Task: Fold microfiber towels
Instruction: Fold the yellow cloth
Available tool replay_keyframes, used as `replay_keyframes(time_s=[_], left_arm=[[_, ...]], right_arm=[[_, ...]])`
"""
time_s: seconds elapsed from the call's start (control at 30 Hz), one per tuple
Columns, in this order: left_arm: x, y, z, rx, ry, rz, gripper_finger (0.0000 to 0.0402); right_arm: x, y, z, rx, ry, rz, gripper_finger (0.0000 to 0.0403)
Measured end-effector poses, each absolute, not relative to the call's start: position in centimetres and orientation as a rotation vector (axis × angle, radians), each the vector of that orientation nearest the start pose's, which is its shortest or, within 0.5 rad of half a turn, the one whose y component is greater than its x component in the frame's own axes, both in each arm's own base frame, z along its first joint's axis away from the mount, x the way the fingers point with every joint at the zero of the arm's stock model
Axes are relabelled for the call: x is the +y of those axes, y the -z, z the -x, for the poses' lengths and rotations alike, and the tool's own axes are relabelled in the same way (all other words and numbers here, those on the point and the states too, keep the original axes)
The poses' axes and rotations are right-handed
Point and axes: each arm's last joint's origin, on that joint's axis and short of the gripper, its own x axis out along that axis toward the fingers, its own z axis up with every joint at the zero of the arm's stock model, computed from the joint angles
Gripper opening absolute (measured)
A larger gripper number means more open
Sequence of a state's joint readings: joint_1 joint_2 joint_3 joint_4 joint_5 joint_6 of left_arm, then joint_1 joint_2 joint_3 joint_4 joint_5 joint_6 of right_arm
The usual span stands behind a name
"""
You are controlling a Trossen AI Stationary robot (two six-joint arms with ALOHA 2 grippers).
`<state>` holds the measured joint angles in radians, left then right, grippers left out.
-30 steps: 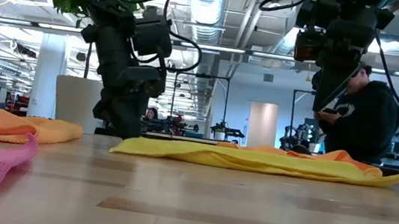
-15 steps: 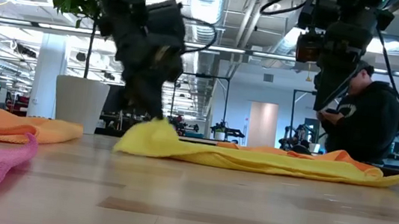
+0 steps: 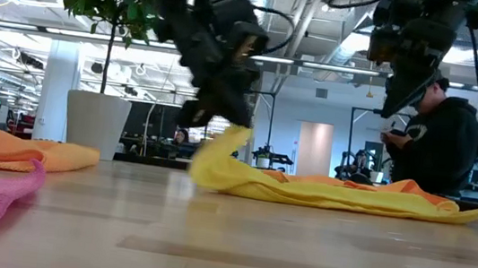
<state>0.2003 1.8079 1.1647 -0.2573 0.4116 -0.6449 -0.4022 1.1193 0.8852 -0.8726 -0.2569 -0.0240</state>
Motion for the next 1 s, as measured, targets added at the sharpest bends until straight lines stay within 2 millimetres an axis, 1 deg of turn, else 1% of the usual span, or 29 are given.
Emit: replay_keyframes(time_s=[0.2, 0.27, 0.47, 0.63, 0.77, 0.83, 1.0], left_arm=[[6.9, -19.2, -40.8, 0.865, -0.078, 0.874, 0.0000], [7.0, -19.5, -42.5, 0.836, -0.068, 0.862, 0.0000], [7.2, -19.4, -47.2, 0.781, -0.045, 0.838, 0.0000], [7.6, -19.5, -50.7, 0.726, -0.022, 0.825, 0.0000], [7.9, -19.8, -52.8, 0.682, 0.022, 0.818, 0.0000], [7.8, -19.6, -53.7, 0.668, 0.043, 0.809, 0.0000], [7.6, -18.7, -55.0, 0.661, 0.062, 0.804, 0.0000]], right_arm=[[-7.2, -26.6, -17.5, 1.010, 0.121, -0.299, 0.0143], [-7.2, -26.8, -17.2, 1.001, 0.119, -0.283, 0.0141], [-7.1, -27.3, -16.4, 0.984, 0.113, -0.246, 0.0139], [-6.7, -27.8, -15.6, 0.971, 0.104, -0.224, 0.0139], [-6.3, -28.4, -14.9, 0.940, 0.108, -0.212, 0.0136], [-6.2, -28.6, -14.6, 0.931, 0.109, -0.209, 0.0136], [-5.9, -28.8, -14.0, 0.934, 0.110, -0.211, 0.0136]])
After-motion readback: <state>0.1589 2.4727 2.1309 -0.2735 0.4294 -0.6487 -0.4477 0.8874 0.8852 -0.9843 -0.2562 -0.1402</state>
